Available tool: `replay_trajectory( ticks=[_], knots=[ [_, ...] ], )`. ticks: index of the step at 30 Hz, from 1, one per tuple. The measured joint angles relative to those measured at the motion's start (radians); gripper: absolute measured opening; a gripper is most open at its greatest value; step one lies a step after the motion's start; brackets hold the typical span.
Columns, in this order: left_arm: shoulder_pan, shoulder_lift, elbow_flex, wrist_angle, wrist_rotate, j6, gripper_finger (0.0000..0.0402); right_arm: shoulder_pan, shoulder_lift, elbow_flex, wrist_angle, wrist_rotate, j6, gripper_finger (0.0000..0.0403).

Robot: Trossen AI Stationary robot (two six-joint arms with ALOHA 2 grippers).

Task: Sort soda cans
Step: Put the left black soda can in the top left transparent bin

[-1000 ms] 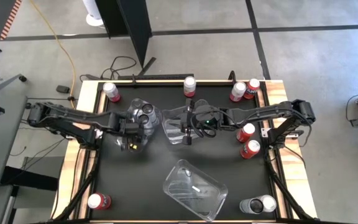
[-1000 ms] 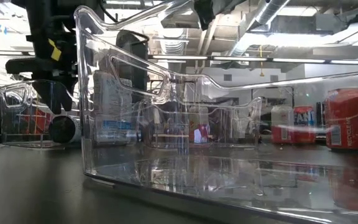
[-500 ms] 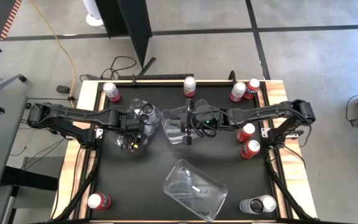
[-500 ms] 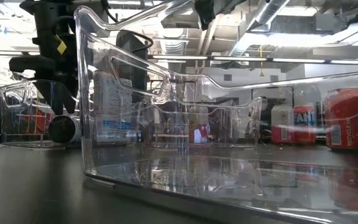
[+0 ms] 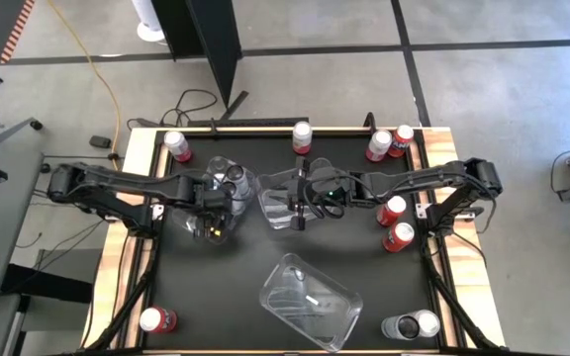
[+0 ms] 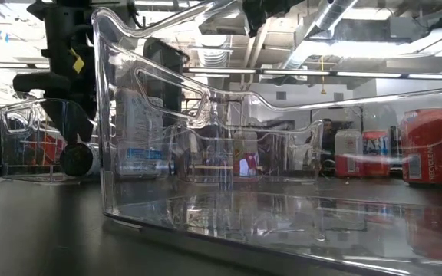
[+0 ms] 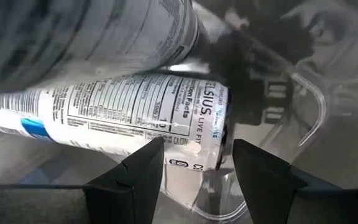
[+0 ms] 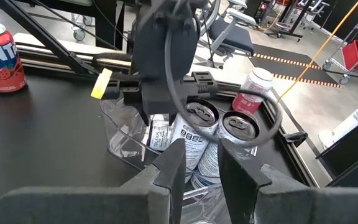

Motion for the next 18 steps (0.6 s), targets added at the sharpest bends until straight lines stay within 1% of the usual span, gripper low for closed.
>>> replay_trajectory(
  ticks=[6, 16, 18],
  knots=[
    [-0.001, 0.056, 0.005, 0.015, -0.005, 0.010, 0.0190, 0.001, 0.000, 0.000, -0.001, 0.000, 0.000, 0.0113],
    [-0.001, 0.058, 0.003, 0.026, -0.039, -0.024, 0.0190, 0.001, 0.000, 0.000, -0.001, 0.000, 0.000, 0.0113],
    [-0.001, 0.059, 0.002, 0.026, -0.059, -0.033, 0.0190, 0.001, 0.000, 0.000, -0.001, 0.000, 0.000, 0.0113]
  ],
)
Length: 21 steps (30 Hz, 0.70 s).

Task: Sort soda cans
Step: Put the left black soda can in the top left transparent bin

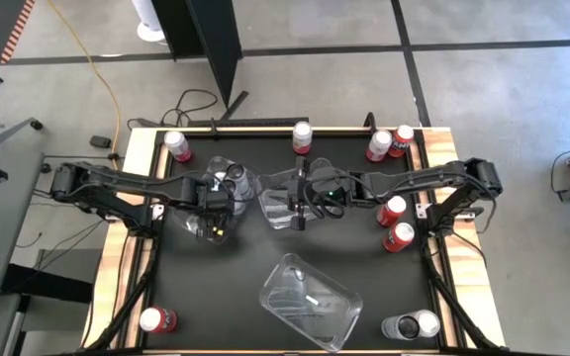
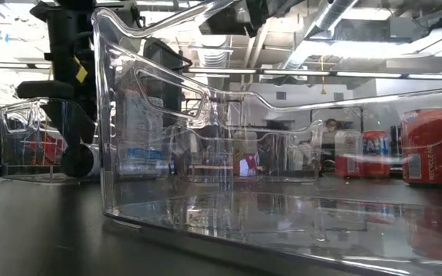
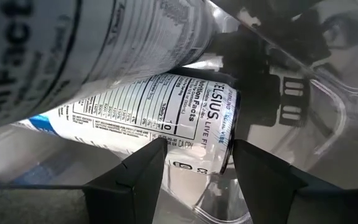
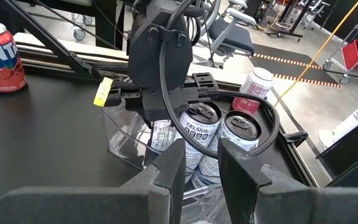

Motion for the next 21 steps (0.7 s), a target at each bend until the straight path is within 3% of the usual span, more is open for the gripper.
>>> replay_trajectory(
  ticks=[4, 14, 21],
  knots=[
    [0.000, 0.000, 0.000, -0.004, -0.016, -0.011, 0.0182, 0.000, 0.000, 0.000, 0.000, 0.000, 0.000, 0.0113],
    [0.000, -0.014, -0.002, -0.020, -0.039, -0.047, 0.0117, 0.000, 0.000, 0.000, 0.000, 0.000, 0.000, 0.0113],
    [0.001, -0.040, -0.003, -0.058, -0.066, -0.080, 0.0100, 0.000, 0.000, 0.000, 0.000, 0.000, 0.000, 0.0113]
  ],
)
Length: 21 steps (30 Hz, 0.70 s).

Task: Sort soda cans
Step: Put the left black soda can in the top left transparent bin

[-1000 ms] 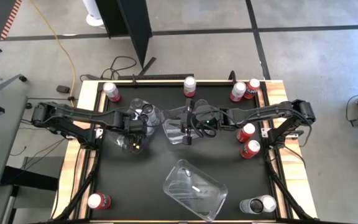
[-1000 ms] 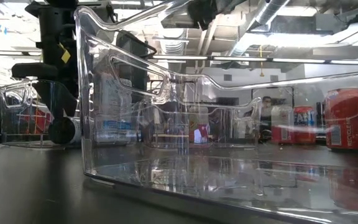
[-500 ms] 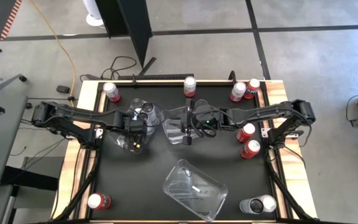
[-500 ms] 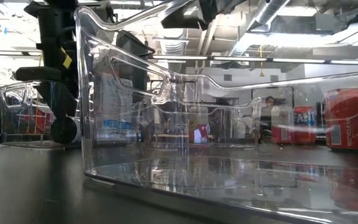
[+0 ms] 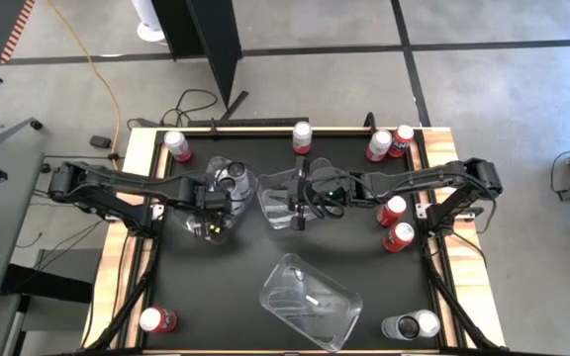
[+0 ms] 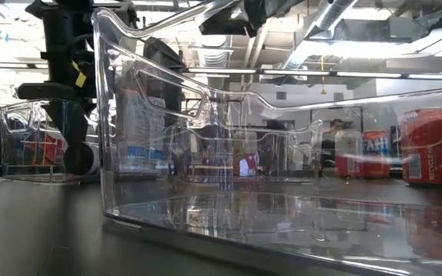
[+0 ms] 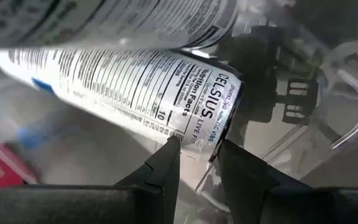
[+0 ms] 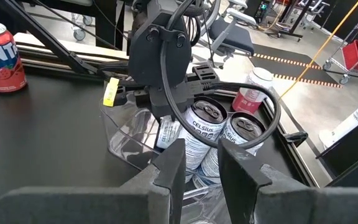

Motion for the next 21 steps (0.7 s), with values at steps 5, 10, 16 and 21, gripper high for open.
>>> replay_trajectory(
  ticks=[5, 10, 16, 21],
  knots=[
    [0.000, -0.001, 0.000, -0.017, -0.016, -0.024, 0.0098, 0.000, 0.000, 0.000, 0.000, 0.000, 0.000, 0.0113],
    [0.000, -0.002, 0.000, -0.020, -0.022, -0.032, 0.0098, 0.000, 0.000, 0.000, 0.000, 0.000, 0.000, 0.0113],
    [0.000, -0.002, 0.004, -0.031, -0.030, -0.041, 0.0098, 0.000, 0.000, 0.000, 0.000, 0.000, 0.000, 0.0113],
    [0.001, 0.000, 0.029, -0.066, -0.085, -0.050, 0.0098, 0.000, 0.000, 0.000, 0.000, 0.000, 0.000, 0.0113]
  ],
)
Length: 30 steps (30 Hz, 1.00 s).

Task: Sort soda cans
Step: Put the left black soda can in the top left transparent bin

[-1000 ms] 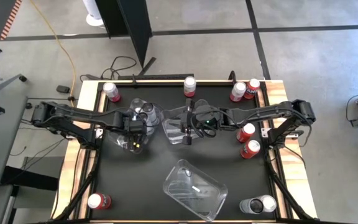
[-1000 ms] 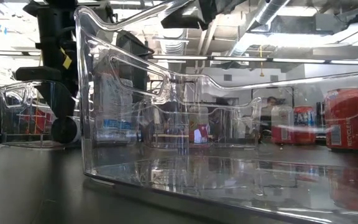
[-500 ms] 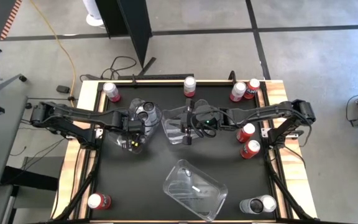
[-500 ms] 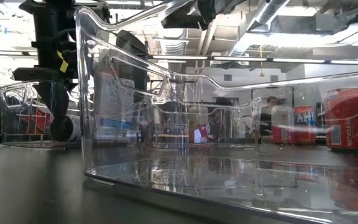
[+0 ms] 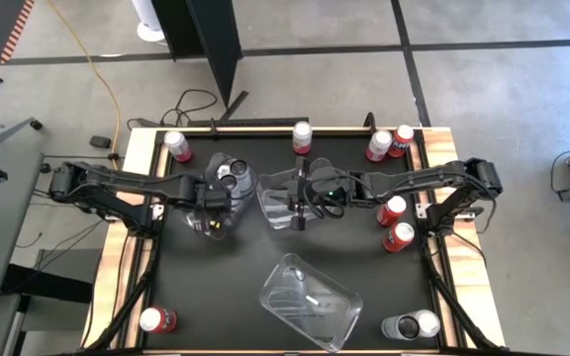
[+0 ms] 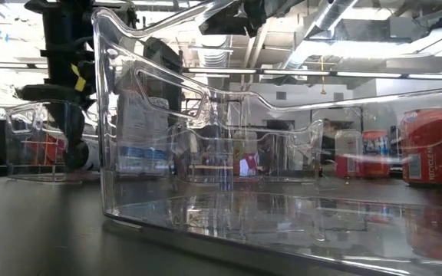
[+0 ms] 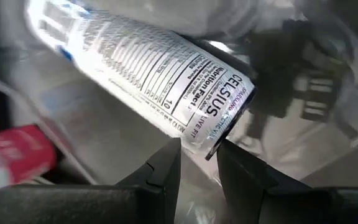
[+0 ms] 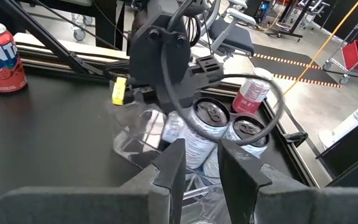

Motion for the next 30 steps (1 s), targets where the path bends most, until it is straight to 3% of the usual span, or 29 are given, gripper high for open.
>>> replay_trajectory(
  ticks=[12, 18, 26, 30],
  knots=[
    [0.000, -0.001, 0.010, -0.002, -0.023, 0.002, 0.0098, 0.003, 0.000, 0.000, 0.000, 0.000, 0.000, 0.0113],
    [0.000, -0.001, 0.011, -0.020, 0.088, 0.040, 0.0098, 0.005, 0.000, 0.000, 0.000, 0.000, 0.000, 0.0113],
    [0.006, -0.002, 0.011, -0.037, 0.129, 0.040, 0.0114, 0.006, 0.000, 0.000, -0.004, 0.000, 0.000, 0.0113],
    [0.006, -0.008, 0.011, -0.086, 0.125, 0.000, 0.0094, 0.006, 0.000, 0.000, -0.007, 0.000, 0.000, 0.0113]
  ],
)
